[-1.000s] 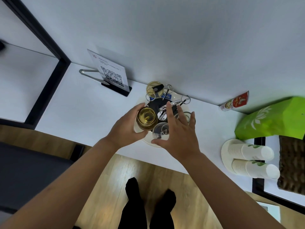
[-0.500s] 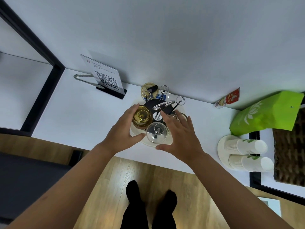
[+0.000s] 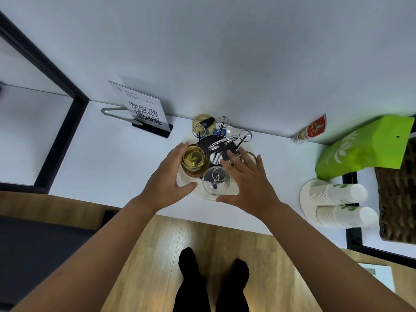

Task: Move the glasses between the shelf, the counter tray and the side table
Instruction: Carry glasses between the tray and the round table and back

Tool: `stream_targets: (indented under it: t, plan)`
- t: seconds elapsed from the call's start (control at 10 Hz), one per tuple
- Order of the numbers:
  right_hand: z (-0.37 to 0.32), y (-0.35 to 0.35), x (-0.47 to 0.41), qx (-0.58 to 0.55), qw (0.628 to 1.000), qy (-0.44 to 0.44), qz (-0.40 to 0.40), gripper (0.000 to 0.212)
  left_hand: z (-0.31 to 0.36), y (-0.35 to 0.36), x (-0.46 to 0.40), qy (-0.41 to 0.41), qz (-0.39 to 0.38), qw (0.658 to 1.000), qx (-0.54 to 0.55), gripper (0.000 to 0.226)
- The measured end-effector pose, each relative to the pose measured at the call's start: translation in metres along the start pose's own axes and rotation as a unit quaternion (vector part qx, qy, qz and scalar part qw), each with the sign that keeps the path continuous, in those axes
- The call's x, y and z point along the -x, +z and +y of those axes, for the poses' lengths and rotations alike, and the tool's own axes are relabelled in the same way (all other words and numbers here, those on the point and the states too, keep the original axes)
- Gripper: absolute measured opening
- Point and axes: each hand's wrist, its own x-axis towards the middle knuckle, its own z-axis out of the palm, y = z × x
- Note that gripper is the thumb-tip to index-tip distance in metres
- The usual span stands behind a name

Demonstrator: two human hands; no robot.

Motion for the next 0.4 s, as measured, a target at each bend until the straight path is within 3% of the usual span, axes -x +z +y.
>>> stream_targets:
  t: [0.4]
  plan:
    - [-0.010, -0.016, 0.016, -0.028, 0.999, 0.025, 0.025, 0.102, 0.019, -0.011, 0.006, 0.018, 0.007, 0.999, -0.036, 0.095]
